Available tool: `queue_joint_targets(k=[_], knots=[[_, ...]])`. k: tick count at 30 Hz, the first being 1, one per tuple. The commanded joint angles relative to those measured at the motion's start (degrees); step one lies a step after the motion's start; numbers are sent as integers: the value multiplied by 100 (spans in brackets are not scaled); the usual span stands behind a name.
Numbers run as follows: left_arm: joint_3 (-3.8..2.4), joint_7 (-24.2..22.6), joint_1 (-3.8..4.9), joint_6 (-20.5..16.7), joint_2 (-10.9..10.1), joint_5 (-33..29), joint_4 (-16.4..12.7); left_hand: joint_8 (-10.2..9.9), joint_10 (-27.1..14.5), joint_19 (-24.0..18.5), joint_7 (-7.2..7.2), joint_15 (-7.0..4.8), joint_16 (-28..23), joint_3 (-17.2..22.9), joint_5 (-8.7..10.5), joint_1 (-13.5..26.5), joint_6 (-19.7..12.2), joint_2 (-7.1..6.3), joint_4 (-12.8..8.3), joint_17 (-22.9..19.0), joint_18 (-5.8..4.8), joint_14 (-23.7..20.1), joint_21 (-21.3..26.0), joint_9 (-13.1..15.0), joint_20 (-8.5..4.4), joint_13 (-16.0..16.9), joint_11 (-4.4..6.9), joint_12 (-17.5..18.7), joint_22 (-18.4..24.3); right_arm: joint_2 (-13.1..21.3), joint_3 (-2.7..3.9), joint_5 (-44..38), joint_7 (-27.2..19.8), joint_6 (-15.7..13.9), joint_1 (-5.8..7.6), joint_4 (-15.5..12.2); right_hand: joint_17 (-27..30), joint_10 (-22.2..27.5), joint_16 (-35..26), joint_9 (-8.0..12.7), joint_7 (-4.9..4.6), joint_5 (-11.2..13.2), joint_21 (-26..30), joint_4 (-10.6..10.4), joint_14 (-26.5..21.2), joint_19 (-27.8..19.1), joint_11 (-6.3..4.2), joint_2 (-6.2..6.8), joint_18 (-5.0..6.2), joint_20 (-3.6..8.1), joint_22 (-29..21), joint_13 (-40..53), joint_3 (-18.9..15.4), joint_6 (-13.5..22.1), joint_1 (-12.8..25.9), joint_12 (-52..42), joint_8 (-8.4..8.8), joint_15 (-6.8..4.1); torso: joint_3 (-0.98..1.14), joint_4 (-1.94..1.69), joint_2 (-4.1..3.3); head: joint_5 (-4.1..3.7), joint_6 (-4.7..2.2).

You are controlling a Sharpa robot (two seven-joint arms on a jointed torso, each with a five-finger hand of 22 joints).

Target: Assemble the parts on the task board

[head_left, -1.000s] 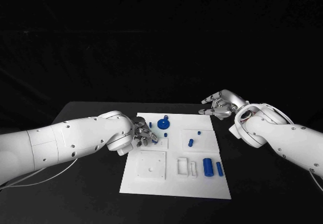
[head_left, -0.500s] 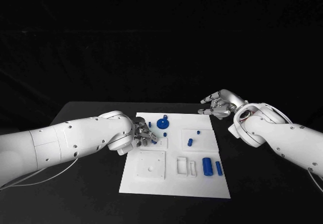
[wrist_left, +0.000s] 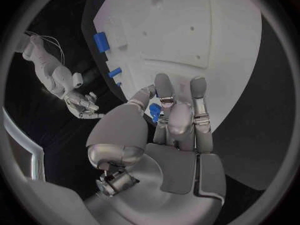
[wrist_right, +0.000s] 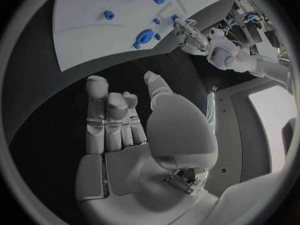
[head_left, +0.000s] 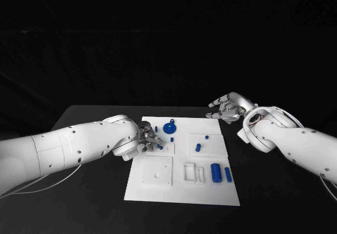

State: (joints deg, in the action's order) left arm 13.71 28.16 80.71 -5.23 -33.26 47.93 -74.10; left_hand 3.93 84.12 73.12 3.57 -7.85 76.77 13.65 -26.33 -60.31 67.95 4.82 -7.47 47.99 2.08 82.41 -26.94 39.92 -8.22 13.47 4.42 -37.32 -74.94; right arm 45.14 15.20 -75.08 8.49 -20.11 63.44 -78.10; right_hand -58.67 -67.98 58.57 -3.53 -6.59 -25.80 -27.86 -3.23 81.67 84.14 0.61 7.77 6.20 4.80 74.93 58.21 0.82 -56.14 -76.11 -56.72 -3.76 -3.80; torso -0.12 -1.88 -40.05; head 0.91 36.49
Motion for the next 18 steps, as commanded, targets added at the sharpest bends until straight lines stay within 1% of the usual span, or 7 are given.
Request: queue_joint_targets(k=[1, 4, 10, 14, 17, 18], knots=[[23, 83, -42, 185, -7, 62, -17, 14, 272, 42, -658, -7, -32, 32, 3, -67, 1164, 106, 8, 1, -84, -14, 19, 1586, -5, -4, 53, 0, -89, -4, 3, -3, -31, 39, -7, 4, 3, 23, -27, 3, 7, -20, 4, -6, 29, 248, -26, -41, 89, -10, 72, -1, 41, -33, 29, 2, 29, 12, -6, 1, 1, 3, 9], [23, 98, -43, 250, -16, 83, -37, 13, 272, 48, -656, -6, -33, 38, -14, -75, 1163, 98, -16, -1, -87, -15, 37, 1583, -4, -6, 52, 4, -94, -3, 3, -2, -30, 48, -11, 6, 2, 25, -28, 3, 7, -29, -4, -2, 29, 248, -26, -44, 88, -9, 69, -3, 53, -37, 32, 2, 29, 11, -9, 3, 5, 5, 12], [23, 110, -43, 323, -27, 165, -70, 10, 272, 51, -654, -4, -36, 39, 3, -78, 1161, 99, -26, -6, -90, -15, 50, 1575, -4, -8, 50, 8, -96, -3, 3, 2, -31, 57, -21, 7, 2, 25, -28, 3, 7, -29, -4, -2, 29, 248, -26, -44, 88, -9, 69, -3, 53, -37, 32, 2, 29, 11, -3, 1, 5, -1, 15], [23, 113, -44, 369, -28, 241, -90, 8, 272, 55, -654, -3, -42, 35, 26, -88, 1159, 95, -32, -16, -92, -17, 58, 1564, -4, -9, 50, 11, -98, -4, 3, 6, -32, 59, -26, 8, 0, 24, -27, 3, 8, -37, -9, -7, 31, 248, -25, -44, 88, -9, 67, -4, 54, -42, 47, 1, 29, 11, -3, 2, 5, -8, 16], [23, 114, -44, 406, -29, 297, -110, 2, 271, 57, -649, 0, -67, 14, 96, -106, 1154, 89, -28, -55, -93, -23, 72, 1523, -1, -15, 47, 35, -98, -3, 3, 8, -32, 61, -30, 9, 0, 24, -27, 3, 8, -37, -9, -7, 31, 248, -25, -44, 88, -9, 67, -4, 54, -42, 47, 1, 29, 11, 0, 1, 5, -12, 16], [23, 114, -45, 421, -30, 318, -118, -2, 273, 57, -645, 4, -89, -12, 208, -137, 1150, 90, -17, -89, -91, -26, 86, 1475, 5, -18, 44, 58, -97, -3, 3, 9, -32, 61, -31, 10, 0, 24, -27, 3, 8, -37, -9, -7, 31, 248, -25, -44, 88, -9, 67, -4, 54, -42, 47, 1, 29, 11, 0, 1, 5, -12, 16]])
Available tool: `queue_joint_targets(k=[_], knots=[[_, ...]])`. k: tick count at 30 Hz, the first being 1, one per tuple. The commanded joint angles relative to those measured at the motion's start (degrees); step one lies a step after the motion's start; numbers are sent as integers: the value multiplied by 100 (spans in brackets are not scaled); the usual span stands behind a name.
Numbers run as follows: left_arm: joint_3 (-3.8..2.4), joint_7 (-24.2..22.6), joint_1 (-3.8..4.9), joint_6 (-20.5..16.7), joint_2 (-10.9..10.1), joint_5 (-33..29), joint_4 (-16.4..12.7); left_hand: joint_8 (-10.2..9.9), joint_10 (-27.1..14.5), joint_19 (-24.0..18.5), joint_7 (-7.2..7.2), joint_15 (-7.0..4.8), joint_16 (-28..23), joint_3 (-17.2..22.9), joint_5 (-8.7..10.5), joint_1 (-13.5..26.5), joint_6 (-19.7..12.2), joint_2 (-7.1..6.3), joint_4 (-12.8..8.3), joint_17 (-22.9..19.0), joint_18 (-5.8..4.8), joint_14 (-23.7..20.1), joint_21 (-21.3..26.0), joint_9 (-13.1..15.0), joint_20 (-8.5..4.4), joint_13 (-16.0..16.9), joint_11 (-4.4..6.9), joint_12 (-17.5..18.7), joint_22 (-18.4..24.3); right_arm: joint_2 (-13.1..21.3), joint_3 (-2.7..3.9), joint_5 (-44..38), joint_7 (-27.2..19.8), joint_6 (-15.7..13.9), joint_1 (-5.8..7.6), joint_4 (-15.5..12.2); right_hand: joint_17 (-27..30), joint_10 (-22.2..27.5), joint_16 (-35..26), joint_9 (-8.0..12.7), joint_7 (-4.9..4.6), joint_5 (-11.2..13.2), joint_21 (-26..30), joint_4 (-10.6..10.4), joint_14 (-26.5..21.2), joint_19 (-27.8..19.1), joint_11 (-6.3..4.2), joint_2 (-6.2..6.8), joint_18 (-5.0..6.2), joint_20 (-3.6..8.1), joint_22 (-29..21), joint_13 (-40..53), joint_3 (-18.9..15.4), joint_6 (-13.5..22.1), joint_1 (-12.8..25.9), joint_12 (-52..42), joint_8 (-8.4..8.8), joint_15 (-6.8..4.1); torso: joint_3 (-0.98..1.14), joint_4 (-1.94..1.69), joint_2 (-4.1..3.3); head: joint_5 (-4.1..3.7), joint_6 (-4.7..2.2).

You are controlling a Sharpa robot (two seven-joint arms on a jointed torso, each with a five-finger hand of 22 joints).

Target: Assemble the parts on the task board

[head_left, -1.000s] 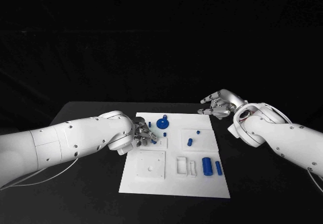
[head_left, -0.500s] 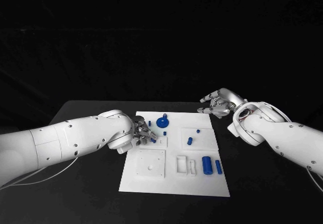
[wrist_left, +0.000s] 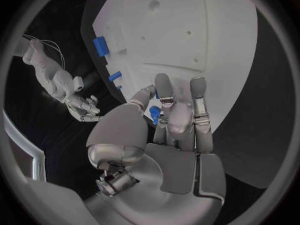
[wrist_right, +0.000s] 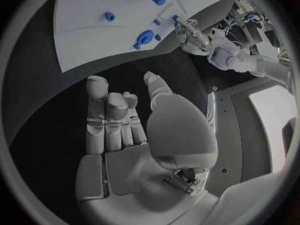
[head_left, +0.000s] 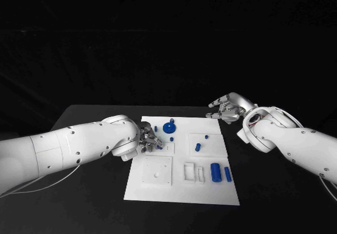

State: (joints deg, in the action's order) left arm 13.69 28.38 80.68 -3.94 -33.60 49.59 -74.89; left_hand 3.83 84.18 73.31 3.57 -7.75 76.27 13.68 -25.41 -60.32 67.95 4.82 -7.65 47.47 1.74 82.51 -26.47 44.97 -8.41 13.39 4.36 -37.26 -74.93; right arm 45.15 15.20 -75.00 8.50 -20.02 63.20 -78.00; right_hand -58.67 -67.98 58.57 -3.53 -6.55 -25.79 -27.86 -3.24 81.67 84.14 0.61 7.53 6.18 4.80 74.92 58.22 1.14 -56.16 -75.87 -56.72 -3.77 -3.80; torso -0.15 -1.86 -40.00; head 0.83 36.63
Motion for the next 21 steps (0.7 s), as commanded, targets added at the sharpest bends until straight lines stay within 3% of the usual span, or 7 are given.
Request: queue_joint_targets(k=[1, 3, 13, 15, 17, 21], knots=[[25, 92, -42, 303, 4, 170, -47, 6, 267, 39, -644, -5, -53, -28, 194, -147, 1150, 94, 8, -56, -57, -39, 44, 952, 26, -11, 48, 62, -98, -3, 3, 3, -35, 52, -9, 1, -2, 24, -25, 2, 4, -50, -7, -11, 32, 248, -27, -22, 90, -9, 65, -3, 26, -45, 28, 0, 28, 11, 5, 0, 0, -7, 5], [25, 97, -44, 332, 4, 208, -64, 5, 270, 40, -640, 3, -99, -126, 484, -228, 1152, 112, 75, -117, -53, -42, 69, 857, 38, -12, 43, 103, -96, -3, 3, 4, -35, 51, -14, 4, -2, 24, -25, 2, 4, -50, -7, -11, 32, 248, -27, -22, 90, -9, 65, -3, 26, -45, 28, 0, 28, 11, 8, 4, 0, -1, 3], [25, 105, -50, 379, 16, 259, -75, 14, 267, 60, -641, 6, -105, -238, 530, -303, 1173, 139, 196, -112, -44, -32, 107, 722, 49, 12, 41, 120, -103, -6, 3, 11, -36, 48, -25, 7, 2, 26, -31, 3, 4, -75, 3, -24, 30, 247, -27, -23, 91, -9, 58, -6, 31, -36, 36, 1, 29, 10, 10, 2, -2, -6, -4], [25, 100, -52, 380, 23, 261, -73, 22, 268, 65, -649, 6, -83, -275, 615, -276, 1200, 158, 259, -72, -46, -24, 111, 726, 48, 25, 44, 101, -103, -7, 3, 13, -36, 48, -27, 10, 2, 26, -31, 3, 4, -75, 3, -24, 30, 247, -27, -23, 91, -9, 58, -6, 31, -36, 36, 1, 29, 10, 10, 5, -1, -7, -7], [25, 95, -52, 377, 32, 262, -67, 24, 266, 71, -655, 5, -69, -338, 939, -265, 1219, 188, 339, -53, -49, -24, 111, 740, 47, 34, 47, 85, -104, -9, 3, 15, -36, 49, -29, 13, -1, 26, -28, 3, 4, -86, -5, -28, 32, 247, -27, -19, 90, -8, 58, -6, 32, -38, 37, 2, 29, 10, 11, 7, -1, -8, -8], [24, 82, -54, 357, 57, 264, -38, 20, 266, 77, -655, 3, -59, -435, 973, -321, 1223, 243, 453, -41, -52, -27, 117, 768, 45, 42, 47, 77, -104, -14, 3, 18, -38, 49, -32, 14, -1, 26, -28, 3, 4, -86, -5, -28, 32, 247, -27, -19, 90, -8, 58, -6, 32, -38, 37, 2, 29, 10, 11, 9, -3, -13, -13]])
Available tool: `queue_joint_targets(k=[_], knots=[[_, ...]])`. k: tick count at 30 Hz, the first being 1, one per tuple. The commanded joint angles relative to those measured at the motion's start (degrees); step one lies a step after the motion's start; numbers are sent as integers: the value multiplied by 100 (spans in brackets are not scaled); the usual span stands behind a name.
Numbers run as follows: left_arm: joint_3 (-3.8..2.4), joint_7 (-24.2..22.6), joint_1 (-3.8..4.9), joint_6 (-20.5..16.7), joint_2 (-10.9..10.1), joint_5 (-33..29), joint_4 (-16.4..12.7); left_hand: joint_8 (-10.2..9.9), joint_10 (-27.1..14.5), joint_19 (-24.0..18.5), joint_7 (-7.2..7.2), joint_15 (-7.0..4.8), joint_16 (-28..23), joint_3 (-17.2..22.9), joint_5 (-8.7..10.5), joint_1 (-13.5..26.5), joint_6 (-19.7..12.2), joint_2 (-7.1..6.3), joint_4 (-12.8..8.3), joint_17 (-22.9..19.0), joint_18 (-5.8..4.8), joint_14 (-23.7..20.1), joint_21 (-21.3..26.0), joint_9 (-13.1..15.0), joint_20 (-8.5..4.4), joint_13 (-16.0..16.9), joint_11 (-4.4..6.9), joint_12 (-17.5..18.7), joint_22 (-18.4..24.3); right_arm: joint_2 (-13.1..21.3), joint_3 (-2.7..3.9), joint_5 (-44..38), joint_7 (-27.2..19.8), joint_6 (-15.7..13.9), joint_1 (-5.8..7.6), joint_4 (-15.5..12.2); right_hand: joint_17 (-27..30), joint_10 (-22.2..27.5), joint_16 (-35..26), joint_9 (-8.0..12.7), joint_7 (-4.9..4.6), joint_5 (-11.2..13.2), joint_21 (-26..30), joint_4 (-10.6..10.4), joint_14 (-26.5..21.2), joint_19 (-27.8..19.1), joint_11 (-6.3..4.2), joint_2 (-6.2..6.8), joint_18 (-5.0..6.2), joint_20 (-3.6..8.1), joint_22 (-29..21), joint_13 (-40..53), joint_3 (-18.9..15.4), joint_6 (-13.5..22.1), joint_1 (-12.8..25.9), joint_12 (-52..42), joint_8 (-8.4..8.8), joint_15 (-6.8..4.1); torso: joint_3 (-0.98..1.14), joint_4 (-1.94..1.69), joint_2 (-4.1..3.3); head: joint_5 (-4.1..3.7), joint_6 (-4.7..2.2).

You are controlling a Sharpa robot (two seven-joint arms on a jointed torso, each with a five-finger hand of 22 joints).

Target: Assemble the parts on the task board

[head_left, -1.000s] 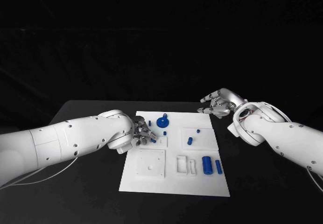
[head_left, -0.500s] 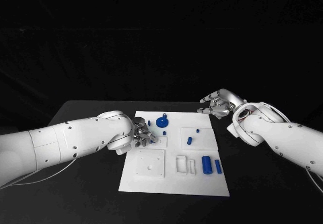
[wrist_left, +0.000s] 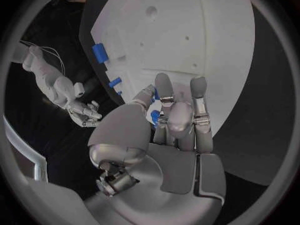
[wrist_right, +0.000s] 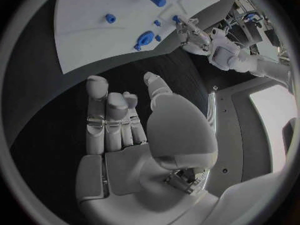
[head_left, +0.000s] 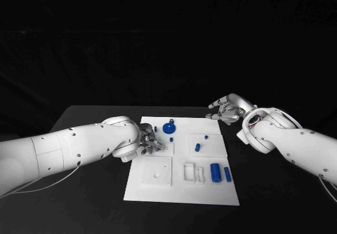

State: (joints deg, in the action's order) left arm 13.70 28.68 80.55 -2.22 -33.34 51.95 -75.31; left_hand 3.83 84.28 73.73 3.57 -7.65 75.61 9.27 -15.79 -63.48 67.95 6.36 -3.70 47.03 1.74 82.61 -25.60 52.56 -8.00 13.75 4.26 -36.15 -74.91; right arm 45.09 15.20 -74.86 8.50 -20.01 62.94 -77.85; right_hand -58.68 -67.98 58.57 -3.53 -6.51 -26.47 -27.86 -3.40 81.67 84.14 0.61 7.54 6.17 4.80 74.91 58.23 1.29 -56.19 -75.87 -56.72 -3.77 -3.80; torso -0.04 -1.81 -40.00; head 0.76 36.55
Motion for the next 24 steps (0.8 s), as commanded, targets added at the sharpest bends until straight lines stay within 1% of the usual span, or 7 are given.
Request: queue_joint_targets(k=[1, 5, 8, 13, 16, 20, 24], knots=[[24, 51, -41, 180, 40, 28, 16, 20, 256, 34, -656, -7, 7, 6, 11, -4, 1223, 91, 59, 3, -52, -36, 30, 9, 4, 6, 57, -33, -106, -9, 3, 4, -38, 48, -6, 0, -1, 26, -28, 3, 0, -19, -5, -12, 32, 247, -27, -20, 91, -9, 58, -7, 16, -35, 37, 2, 29, 10, 1, 4, -4, -9, -5], [23, 46, -41, 173, 75, 29, 68, 19, 256, 38, -656, -10, 6, 9, -1, -14, 1219, 99, 64, 1, -50, -36, 29, 16, 3, 7, 58, -35, -107, -14, 3, 6, -38, 49, -9, 2, 1, 23, -30, 3, 0, -31, 2, -18, 32, 246, -28, -19, 91, -8, 54, -4, 17, -37, 40, -3, 29, 10, -2, 2, -5, -15, -9], [22, 45, -41, 198, 108, 28, 117, 18, 256, 38, -655, -10, 0, 19, -18, -32, 1214, 101, 51, -10, -49, -39, 31, 22, 3, 5, 58, -32, -106, -21, 3, 8, -39, 52, -11, 7, 1, 23, -30, 3, 0, -31, 2, -18, 32, 246, -28, -19, 91, -8, 54, -4, 17, -37, 40, -3, 29, 10, 0, 6, -4, -16, -8], [21, 65, -40, 304, 160, 24, 186, 18, 257, 35, -653, -10, 0, 36, -32, -55, 1206, 102, 24, -11, -51, -38, 34, 32, 2, 4, 57, -31, -107, -34, 3, 11, -40, 58, -17, 20, 3, 28, -33, 3, 0, -44, -2, -23, 31, 247, -27, -21, 91, -8, 52, -10, 19, -37, 42, 4, 28, 10, 1, 6, -6, -24, -9], [20, 86, -40, 403, 194, 19, 238, 18, 256, 32, -652, -10, -3, 64, -108, -77, 1201, 100, -16, -15, -52, -39, 35, 39, 1, 1, 57, -29, -107, -44, 3, 13, -41, 66, -22, 27, 3, 28, -33, 3, 0, -44, -2, -23, 31, 247, -27, -21, 91, -8, 52, -10, 19, -37, 42, 4, 28, 10, 2, 8, -4, -24, -5], [19, 113, -39, 523, 229, 8, 303, 18, 256, 30, -648, -9, -8, 82, -130, -73, 1191, 95, -39, -26, -53, -43, 37, 44, 1, -2, 55, -24, -108, -49, 3, 17, -40, 76, -25, 34, 3, 28, -33, 3, 0, -44, -2, -23, 31, 247, -27, -21, 91, -8, 52, -10, 19, -37, 42, 4, 28, 10, -1, 1, -4, -34, 0], [19, 131, -38, 577, 248, -5, 354, 18, 256, 24, -646, -9, -18, 113, -138, -56, 1175, 94, -73, -44, -56, -48, 41, 59, 1, -9, 53, -14, -108, -52, 3, 18, -40, 84, -27, 38, 3, 28, -33, 3, 0, -44, -2, -23, 31, 247, -27, -21, 91, -8, 52, -10, 19, -37, 42, 4, 28, 10, 1, -3, -4, -40, 3]])
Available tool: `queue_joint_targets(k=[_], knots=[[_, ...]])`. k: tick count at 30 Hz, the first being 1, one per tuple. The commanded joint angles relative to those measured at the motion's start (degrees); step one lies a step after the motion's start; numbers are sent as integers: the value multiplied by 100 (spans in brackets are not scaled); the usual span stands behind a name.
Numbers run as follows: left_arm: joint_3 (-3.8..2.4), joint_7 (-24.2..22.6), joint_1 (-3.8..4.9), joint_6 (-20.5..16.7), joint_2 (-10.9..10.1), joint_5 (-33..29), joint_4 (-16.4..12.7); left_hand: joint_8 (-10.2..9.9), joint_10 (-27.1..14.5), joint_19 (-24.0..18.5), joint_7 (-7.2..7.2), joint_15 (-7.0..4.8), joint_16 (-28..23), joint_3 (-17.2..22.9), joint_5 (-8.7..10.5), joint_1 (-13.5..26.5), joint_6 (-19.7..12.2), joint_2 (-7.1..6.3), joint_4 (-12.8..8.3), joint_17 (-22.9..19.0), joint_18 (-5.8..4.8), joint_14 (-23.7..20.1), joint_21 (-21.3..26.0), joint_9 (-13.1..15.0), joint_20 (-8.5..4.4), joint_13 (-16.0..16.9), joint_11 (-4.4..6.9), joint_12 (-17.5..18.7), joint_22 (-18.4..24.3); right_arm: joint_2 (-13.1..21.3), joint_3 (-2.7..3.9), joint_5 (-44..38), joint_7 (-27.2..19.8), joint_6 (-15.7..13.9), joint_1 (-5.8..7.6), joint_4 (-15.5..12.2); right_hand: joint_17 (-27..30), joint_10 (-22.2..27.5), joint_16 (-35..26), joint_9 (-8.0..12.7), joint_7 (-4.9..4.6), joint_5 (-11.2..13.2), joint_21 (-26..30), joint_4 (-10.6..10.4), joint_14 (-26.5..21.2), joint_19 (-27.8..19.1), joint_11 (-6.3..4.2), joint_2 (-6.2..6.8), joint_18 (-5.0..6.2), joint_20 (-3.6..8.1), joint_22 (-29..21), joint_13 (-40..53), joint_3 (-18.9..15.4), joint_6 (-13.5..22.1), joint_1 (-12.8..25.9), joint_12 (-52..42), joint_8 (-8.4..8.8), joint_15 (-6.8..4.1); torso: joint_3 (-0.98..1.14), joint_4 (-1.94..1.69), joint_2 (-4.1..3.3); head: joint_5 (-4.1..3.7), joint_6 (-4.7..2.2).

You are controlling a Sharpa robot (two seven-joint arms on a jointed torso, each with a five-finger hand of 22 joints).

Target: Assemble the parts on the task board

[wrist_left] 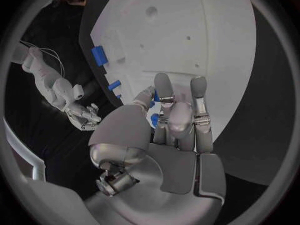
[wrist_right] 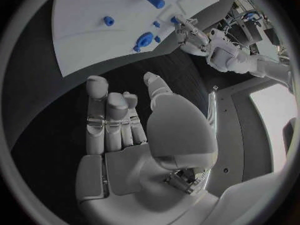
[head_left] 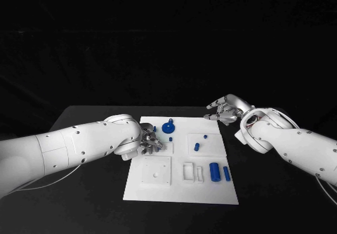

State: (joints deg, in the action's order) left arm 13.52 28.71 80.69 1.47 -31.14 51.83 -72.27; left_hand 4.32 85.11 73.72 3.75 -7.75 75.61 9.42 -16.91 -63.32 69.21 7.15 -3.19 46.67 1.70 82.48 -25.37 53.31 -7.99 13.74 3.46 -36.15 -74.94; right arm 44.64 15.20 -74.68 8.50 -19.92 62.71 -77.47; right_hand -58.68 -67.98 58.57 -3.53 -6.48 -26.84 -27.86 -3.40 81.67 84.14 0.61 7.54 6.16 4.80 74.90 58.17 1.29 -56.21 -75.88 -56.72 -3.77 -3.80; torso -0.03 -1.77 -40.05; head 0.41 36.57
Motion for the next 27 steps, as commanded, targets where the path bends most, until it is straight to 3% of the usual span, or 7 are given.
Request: queue_joint_targets(k=[1, 11, 14, 16, 22, 27], knots=[[36, 132, -51, 212, 31, 1, 64, -31, 173, 25, -663, 2, -24, 101, -27, -68, 1046, 17, -125, -20, -51, -39, 19, -14, 0, -10, 133, -13, -104, -8, 3, 1, -40, 77, -5, 3, 3, 28, -33, 3, -3, -6, -2, -23, 31, 247, -27, -22, 92, -8, 53, -5, 20, -35, 42, 4, 28, 10, -1, -6, 0, -6, -4], [30, 156, -44, 152, 54, -87, 161, -43, 173, 21, -620, -9, -184, 123, 48, -31, 855, 50, -59, -277, -57, -94, 58, 55, -23, -119, 113, 119, -96, -30, 3, 6, -43, 96, -25, 26, 3, 28, -33, 3, -3, -6, -2, -23, 31, 247, -27, -22, 92, -8, 53, -5, 20, -35, 42, 4, 28, 10, 0, -2, 2, -6, -16], [27, 156, -41, 137, 55, -114, 166, -47, 171, 7, -556, -10, -289, 192, -71, -37, 598, 29, -26, -452, -88, -137, 102, -152, -47, -168, 82, 223, -92, -32, 3, 8, -43, 104, -30, 31, 4, 28, -36, 4, -4, -18, -3, -35, 30, 246, -27, -23, 92, -8, 45, -4, 15, -18, 47, 2, 30, 11, 1, 0, 3, -10, -15], [25, 151, -38, 123, 53, -134, 164, -45, 171, 14, -549, -9, -297, 229, -107, -38, 593, 16, -19, -472, -98, -141, 121, -227, -54, -168, 81, 228, -93, -33, 3, 9, -43, 109, -32, 34, 2, 26, -34, 4, -5, -19, -5, -39, 31, 246, -27, -24, 92, -8, 46, -2, 13, -17, 52, -1, 29, 11, 1, 0, 3, -11, -14], [18, 128, -20, 112, 37, -187, 141, -44, 163, -4, -448, -3, -539, 516, -776, 9, 233, -77, -3, -930, -126, -235, 195, -561, -74, -213, 30, 452, -96, -34, 3, 12, -42, 121, -38, 40, 1, 25, -32, 4, -5, -20, -7, -42, 32, 246, -27, -24, 91, -8, 46, -1, 12, -16, 55, -2, 29, 11, 1, -5, 5, -28, -16], [15, 108, 1, 134, 25, -219, 112, -45, 155, -13, -419, -1, -634, 673, -1066, 48, 162, -118, 0, -1147, -139, -280, 229, -605, -78, -189, 20, 572, -99, -36, 3, 14, -40, 135, -41, 45, 1, 25, -32, 4, -5, -20, -7, -42, 32, 246, -27, -24, 91, -8, 46, -1, 12, -16, 55, -2, 29, 11, -1, -5, 9, -28, -16]])
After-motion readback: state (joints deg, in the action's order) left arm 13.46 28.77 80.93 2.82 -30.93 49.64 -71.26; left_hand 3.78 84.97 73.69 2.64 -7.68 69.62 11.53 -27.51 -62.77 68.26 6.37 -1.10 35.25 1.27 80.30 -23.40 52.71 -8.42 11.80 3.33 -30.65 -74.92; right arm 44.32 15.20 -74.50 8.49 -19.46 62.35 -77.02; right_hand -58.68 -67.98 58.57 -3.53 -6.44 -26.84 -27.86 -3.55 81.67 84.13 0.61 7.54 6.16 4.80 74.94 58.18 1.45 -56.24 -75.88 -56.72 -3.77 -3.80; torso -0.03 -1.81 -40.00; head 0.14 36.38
